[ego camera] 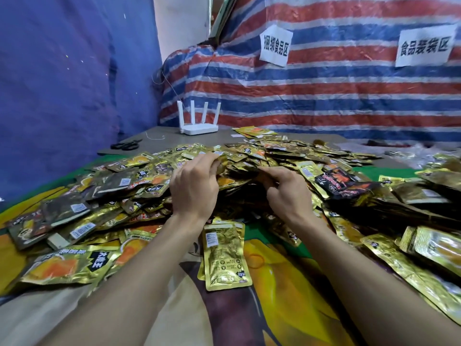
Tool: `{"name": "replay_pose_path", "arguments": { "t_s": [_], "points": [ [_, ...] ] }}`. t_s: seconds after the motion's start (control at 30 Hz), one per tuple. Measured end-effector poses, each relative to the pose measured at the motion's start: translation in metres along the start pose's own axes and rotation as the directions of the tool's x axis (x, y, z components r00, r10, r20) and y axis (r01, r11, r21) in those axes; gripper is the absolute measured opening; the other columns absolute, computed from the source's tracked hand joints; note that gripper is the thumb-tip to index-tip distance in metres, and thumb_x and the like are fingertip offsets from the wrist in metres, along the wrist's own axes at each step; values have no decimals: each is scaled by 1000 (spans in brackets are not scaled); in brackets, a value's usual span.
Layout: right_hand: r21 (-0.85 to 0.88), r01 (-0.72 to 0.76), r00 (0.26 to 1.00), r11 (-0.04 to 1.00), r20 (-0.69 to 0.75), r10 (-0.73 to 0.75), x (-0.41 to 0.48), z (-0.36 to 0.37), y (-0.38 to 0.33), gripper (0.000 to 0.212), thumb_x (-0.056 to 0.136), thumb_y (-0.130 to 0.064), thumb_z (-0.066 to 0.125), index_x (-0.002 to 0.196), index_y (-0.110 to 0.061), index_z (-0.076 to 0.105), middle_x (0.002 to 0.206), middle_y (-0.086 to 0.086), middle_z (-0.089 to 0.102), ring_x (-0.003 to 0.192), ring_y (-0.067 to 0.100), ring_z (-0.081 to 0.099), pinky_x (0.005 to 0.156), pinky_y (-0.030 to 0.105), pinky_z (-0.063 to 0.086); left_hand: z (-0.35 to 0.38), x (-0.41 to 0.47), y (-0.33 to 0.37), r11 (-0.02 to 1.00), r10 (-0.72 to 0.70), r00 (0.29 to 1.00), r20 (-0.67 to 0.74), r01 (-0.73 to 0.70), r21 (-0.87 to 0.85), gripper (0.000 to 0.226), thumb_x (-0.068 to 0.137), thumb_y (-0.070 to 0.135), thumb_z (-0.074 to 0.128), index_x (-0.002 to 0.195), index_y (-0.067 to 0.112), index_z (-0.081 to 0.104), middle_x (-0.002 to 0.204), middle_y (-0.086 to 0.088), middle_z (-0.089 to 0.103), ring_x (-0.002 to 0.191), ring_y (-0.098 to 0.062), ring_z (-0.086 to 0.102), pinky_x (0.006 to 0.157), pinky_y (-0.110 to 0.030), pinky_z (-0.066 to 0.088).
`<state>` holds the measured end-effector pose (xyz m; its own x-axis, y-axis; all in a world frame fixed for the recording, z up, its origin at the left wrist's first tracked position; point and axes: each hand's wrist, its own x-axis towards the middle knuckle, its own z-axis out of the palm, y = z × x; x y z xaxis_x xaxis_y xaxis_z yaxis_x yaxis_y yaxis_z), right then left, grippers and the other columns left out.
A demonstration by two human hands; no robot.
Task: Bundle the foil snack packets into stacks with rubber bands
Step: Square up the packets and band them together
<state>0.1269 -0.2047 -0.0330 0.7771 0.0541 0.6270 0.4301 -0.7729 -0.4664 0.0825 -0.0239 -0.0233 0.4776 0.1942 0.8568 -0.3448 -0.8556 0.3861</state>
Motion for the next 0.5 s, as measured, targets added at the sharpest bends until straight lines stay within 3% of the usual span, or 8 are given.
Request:
{"name": "replay_pose_path", "arguments": {
  "t_s": [0.17,0.37,0.5],
  "points": [
    [78,111,981,991,-170,-96,-2,-9,-6,36,93,-9,63,126,-19,71,128,0,69,116,26,62,94,44,52,-5,6,-2,992,92,981,-171,-105,-66,16,99,4,60,111,-3,68,97,-16,71,81,-34,69,65,-46,58],
    [320,129,956,939,-291,-32,-5,-13,-17,26,105,-21,53,125,-15,70,107,2,74,93,21,68,78,39,56,-6,8,-5,980,87,960,-265,-131,-152,14,96,-1,62,108,-6,66,94,-16,69,83,-19,61,74,-25,50],
    [444,57,943,894,-319,98,-6,-13,-16,20,103,-12,53,113,-16,69,94,-1,72,86,19,67,73,29,54,-5,8,-5,970,-8,954,-300,-66,-235,12,97,3,62,106,-3,68,92,-3,64,84,-2,53,76,-12,46]
  ]
}}
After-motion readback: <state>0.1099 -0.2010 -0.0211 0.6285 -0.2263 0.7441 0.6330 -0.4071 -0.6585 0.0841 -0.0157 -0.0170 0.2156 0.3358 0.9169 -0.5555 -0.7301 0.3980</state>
